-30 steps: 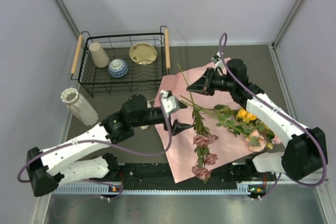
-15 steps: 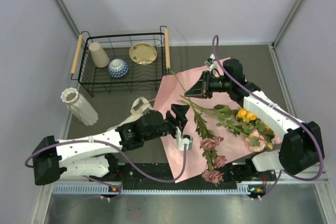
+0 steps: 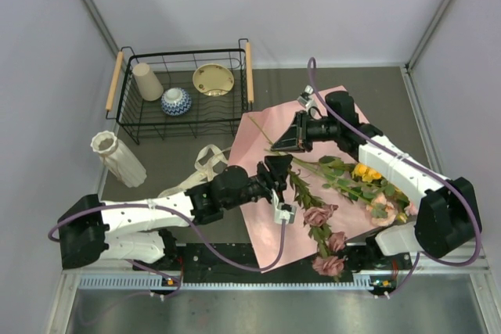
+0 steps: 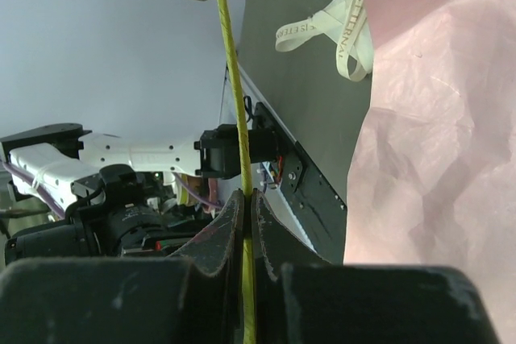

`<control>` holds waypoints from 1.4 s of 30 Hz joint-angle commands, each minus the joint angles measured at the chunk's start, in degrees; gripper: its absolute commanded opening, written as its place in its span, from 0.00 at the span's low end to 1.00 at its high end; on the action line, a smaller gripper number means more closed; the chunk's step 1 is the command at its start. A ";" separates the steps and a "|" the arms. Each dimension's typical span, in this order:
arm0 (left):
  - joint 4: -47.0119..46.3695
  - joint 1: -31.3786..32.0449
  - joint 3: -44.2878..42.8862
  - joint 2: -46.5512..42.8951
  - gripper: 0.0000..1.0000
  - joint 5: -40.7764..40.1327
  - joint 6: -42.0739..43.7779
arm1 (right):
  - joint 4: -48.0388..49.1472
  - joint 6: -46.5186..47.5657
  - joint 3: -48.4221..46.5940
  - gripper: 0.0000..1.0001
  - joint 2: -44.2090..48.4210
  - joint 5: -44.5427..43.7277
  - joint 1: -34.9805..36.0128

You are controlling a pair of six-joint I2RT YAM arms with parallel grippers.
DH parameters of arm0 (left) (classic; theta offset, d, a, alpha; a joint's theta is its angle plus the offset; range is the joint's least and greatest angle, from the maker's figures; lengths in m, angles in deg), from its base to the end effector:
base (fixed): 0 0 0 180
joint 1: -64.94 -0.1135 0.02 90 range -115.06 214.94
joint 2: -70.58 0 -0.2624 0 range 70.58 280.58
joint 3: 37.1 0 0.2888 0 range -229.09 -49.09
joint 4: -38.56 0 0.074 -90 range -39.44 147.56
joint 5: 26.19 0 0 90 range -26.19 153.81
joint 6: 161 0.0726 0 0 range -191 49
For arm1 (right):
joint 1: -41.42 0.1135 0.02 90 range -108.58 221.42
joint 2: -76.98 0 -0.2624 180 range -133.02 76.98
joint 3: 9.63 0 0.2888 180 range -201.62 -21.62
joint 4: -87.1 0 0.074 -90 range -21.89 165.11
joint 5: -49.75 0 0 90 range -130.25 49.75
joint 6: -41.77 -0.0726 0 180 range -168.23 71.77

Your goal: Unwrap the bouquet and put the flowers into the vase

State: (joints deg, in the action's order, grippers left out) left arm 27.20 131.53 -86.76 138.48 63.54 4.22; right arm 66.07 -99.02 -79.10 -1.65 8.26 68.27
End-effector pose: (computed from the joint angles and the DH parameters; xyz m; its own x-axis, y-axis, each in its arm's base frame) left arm 0.1358 -0.3129 0.2487 0.8734 0.4164 -0.2527 0.2797 -0.0038 0.9601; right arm 0.2957 0.2106 0.2634 -0.9631 0.0878 -0.2546 -0.2067 0.3648 0.9079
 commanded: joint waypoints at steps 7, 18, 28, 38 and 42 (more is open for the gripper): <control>-0.91 1.70 -0.65 -0.31 0.19 1.50 -0.95 | 2.53 -0.37 -0.80 0.00 0.85 -0.17 0.66; 4.36 1.79 -2.75 -6.72 0.00 0.01 -17.62 | 2.62 1.39 -0.97 0.58 1.11 1.59 -1.62; 14.39 1.09 -7.06 -19.20 0.00 1.33 -37.67 | 0.17 3.66 0.87 0.91 11.30 0.71 -19.63; 25.69 -16.47 -20.39 -22.82 0.00 -2.72 -68.77 | -2.30 4.47 3.68 0.89 12.54 0.44 -22.54; 31.52 -27.54 -28.76 -20.70 0.00 -8.32 -73.81 | -2.30 4.20 4.56 0.89 12.71 0.62 -22.63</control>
State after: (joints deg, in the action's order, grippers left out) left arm 52.82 111.24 -107.24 116.69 60.72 -58.26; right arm 63.12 -95.78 -74.88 9.43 8.67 46.00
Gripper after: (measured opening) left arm 0.036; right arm 0.892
